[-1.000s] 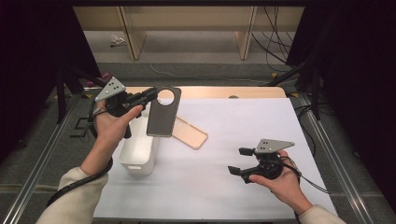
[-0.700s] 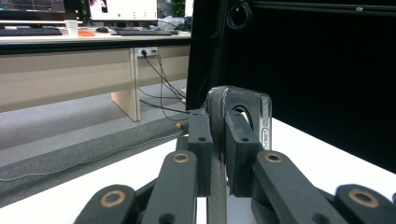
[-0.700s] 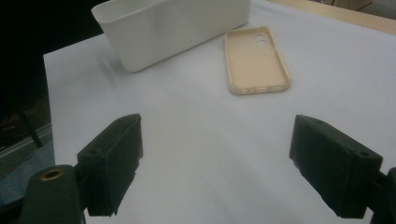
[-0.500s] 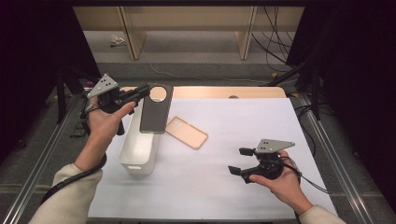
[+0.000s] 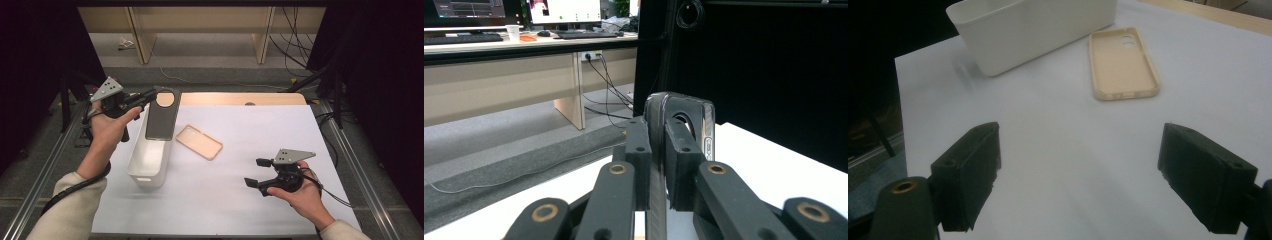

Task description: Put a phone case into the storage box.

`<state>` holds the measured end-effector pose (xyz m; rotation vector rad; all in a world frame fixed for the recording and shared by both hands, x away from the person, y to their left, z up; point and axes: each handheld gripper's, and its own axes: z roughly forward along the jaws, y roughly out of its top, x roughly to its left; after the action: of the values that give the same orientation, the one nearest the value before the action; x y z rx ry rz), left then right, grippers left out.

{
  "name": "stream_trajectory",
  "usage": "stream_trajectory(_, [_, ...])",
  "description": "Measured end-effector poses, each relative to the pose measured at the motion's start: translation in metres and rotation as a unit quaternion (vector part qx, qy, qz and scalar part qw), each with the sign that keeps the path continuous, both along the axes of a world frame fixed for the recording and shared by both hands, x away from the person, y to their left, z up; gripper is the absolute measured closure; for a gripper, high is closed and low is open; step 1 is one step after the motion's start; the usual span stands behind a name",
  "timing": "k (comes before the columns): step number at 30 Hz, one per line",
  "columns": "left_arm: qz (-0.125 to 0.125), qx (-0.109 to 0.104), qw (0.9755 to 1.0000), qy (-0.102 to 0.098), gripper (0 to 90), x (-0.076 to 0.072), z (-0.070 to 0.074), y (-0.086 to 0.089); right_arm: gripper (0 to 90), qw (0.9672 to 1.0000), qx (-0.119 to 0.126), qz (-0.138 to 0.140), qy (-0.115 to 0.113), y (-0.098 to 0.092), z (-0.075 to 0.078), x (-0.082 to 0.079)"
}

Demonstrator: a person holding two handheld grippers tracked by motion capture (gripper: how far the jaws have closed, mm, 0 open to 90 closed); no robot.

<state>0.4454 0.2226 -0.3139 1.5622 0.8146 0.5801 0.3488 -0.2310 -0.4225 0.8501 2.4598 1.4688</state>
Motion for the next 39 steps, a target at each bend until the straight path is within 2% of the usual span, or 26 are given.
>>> stream_trajectory(20, [0.01, 0.001, 1.0, 0.0, 81.7, 0.01, -0.002, 0.01, 18.3, 1.0, 0.0, 0.001, 0.002, 0.0, -0.001, 0.0])
stream_trajectory(39, [0.018, 0.011, 0.9998, -0.003, 81.7, 0.018, -0.005, 0.017, 18.2, 1.0, 0.002, 0.002, 0.002, 0.0, -0.001, 0.0])
